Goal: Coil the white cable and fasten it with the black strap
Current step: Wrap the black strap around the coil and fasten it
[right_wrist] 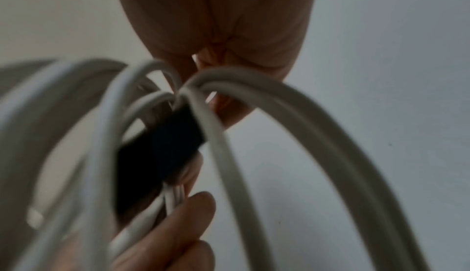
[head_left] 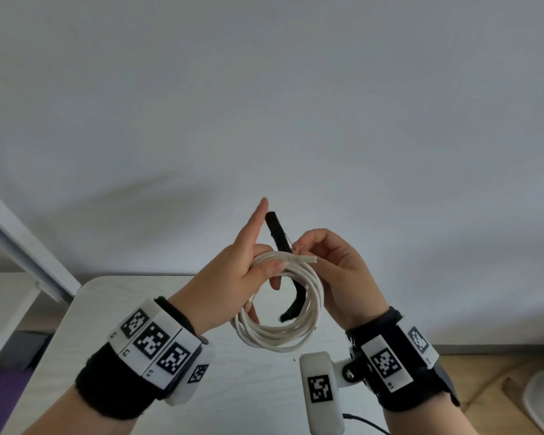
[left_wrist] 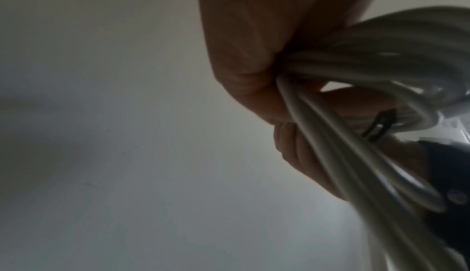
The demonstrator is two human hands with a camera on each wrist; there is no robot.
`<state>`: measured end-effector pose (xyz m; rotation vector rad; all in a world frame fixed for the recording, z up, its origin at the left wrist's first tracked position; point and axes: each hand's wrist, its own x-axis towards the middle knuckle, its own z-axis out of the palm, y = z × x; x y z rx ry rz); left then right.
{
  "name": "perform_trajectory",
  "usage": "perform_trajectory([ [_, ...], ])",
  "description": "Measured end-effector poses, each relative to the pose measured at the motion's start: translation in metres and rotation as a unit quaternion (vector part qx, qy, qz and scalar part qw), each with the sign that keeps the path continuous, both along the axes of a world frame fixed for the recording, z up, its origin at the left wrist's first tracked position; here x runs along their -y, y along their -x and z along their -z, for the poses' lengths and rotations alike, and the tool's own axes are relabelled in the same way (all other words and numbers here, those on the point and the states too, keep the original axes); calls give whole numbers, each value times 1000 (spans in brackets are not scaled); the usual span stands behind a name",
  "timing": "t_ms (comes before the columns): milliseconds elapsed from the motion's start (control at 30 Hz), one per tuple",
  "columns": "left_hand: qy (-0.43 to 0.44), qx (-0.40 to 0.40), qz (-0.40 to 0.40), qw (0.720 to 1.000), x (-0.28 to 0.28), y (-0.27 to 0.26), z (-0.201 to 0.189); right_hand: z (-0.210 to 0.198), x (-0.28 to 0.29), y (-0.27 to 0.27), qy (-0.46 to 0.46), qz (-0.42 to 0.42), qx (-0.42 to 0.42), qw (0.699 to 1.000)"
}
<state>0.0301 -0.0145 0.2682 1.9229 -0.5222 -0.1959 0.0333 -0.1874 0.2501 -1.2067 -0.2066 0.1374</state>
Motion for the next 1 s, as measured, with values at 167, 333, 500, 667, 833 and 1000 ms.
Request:
perform_trajectory([
  [167, -3, -50, -22, 999, -4, -5, 2, 0, -3, 3, -66, -7, -23, 998],
  [333, -8, -48, -34, 998, -4, -6, -3, -1, -6, 9, -89, -21, -13, 996],
  [500, -22, -46, -48, 998, -5, -10, -4, -5, -13, 20, 70, 28, 69, 995],
  [667, -22, -47, -68, 996, -6, -13, -3, -8, -16, 27, 150, 56, 144, 976],
  [833, -35, -32, -66, 997, -2, -11, -2, -10, -18, 25, 174, 85, 118, 974],
  [1000, -37, -24, -69, 997, -3, -10, -1, -11, -16, 21, 195, 124, 106, 967],
])
